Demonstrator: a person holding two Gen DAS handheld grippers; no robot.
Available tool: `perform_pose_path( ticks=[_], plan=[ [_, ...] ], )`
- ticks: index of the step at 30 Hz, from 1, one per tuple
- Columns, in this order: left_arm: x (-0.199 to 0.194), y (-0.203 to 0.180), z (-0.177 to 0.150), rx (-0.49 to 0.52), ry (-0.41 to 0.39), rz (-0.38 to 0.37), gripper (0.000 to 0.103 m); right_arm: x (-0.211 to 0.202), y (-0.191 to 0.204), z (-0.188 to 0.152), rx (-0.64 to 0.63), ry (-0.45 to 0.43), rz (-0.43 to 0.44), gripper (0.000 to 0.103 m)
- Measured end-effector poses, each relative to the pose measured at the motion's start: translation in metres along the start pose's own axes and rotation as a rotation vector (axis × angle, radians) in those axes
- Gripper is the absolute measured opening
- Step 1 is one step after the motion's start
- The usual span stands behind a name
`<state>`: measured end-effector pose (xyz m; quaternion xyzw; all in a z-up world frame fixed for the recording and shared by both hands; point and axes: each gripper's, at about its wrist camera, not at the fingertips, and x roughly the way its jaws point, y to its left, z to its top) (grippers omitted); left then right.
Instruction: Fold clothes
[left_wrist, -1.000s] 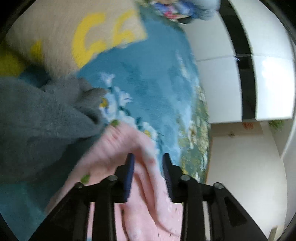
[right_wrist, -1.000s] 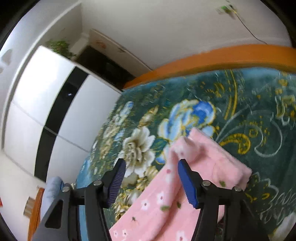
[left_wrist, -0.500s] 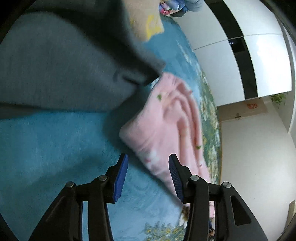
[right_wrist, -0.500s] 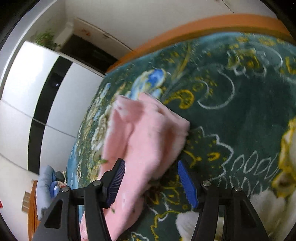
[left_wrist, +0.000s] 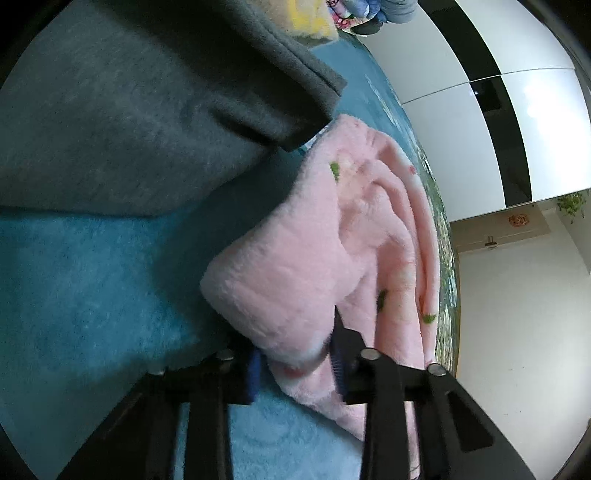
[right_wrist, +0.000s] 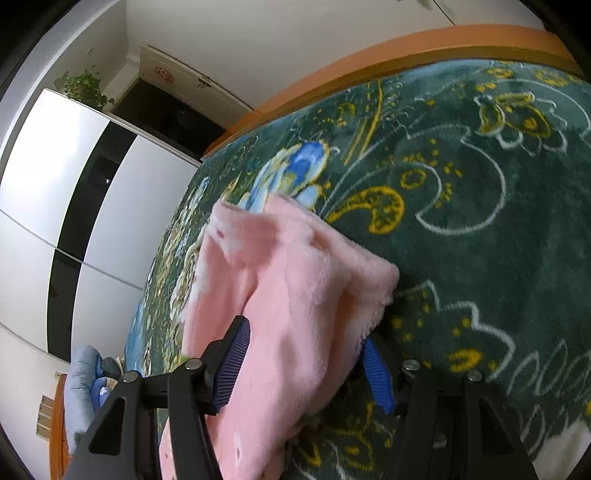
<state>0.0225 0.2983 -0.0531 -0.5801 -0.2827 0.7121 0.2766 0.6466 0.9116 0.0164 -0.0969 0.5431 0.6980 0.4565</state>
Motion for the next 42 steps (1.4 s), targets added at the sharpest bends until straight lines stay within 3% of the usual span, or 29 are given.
perform_pose_path(
  ticks=[1, 3, 7, 9, 10, 12, 14, 18, 21, 25, 28, 35, 42],
  plan=[
    [-0.001, -0.002, 0.001, 0.006, -0.008, 0.005, 0.022, 0.001, 0.0, -0.001, 0.003, -0.004, -0.007, 0.029],
    [-0.004, -0.008, 0.003, 0.018, -0.025, 0.015, 0.017, 0.004, -0.002, -0.002, 0.025, 0.003, -0.034, 0.015],
    [-0.032, -0.047, 0.017, 0.084, -0.092, 0.023, 0.013, -0.024, 0.018, 0.007, 0.03, -0.052, 0.056, 0.011],
    [-0.066, -0.072, 0.021, 0.131, -0.118, -0.043, 0.013, -0.056, 0.034, 0.015, -0.003, -0.098, 0.187, 0.011],
    [-0.08, -0.072, 0.017, 0.157, -0.123, -0.04, 0.013, -0.073, 0.04, 0.017, -0.03, -0.119, 0.24, 0.011],
    [-0.107, -0.071, 0.008, 0.211, -0.132, -0.024, 0.014, -0.1, 0.043, 0.014, -0.096, -0.144, 0.266, 0.011],
    [-0.133, -0.069, -0.001, 0.266, -0.141, -0.008, 0.014, -0.104, 0.03, 0.004, -0.124, -0.112, 0.207, 0.01],
    [-0.122, 0.016, -0.004, 0.103, -0.025, 0.099, 0.014, -0.084, -0.01, -0.02, -0.111, 0.022, 0.055, 0.011],
    [-0.113, 0.059, -0.016, 0.011, 0.038, 0.116, 0.014, -0.073, -0.032, -0.035, -0.105, 0.095, -0.034, 0.01],
    [-0.127, 0.062, -0.021, 0.026, 0.015, 0.077, 0.014, -0.082, -0.029, -0.029, -0.102, 0.081, -0.015, 0.01],
    [-0.128, 0.056, -0.018, 0.057, 0.007, 0.102, 0.014, -0.082, -0.022, -0.031, -0.126, 0.079, -0.046, 0.01],
    [-0.121, 0.076, -0.023, 0.01, 0.05, 0.078, 0.018, -0.085, -0.03, -0.038, -0.09, 0.076, -0.063, 0.011],
    [-0.158, 0.085, -0.039, 0.043, 0.035, 0.074, 0.021, -0.085, -0.036, -0.046, -0.085, 0.088, -0.073, 0.017]
  ],
)
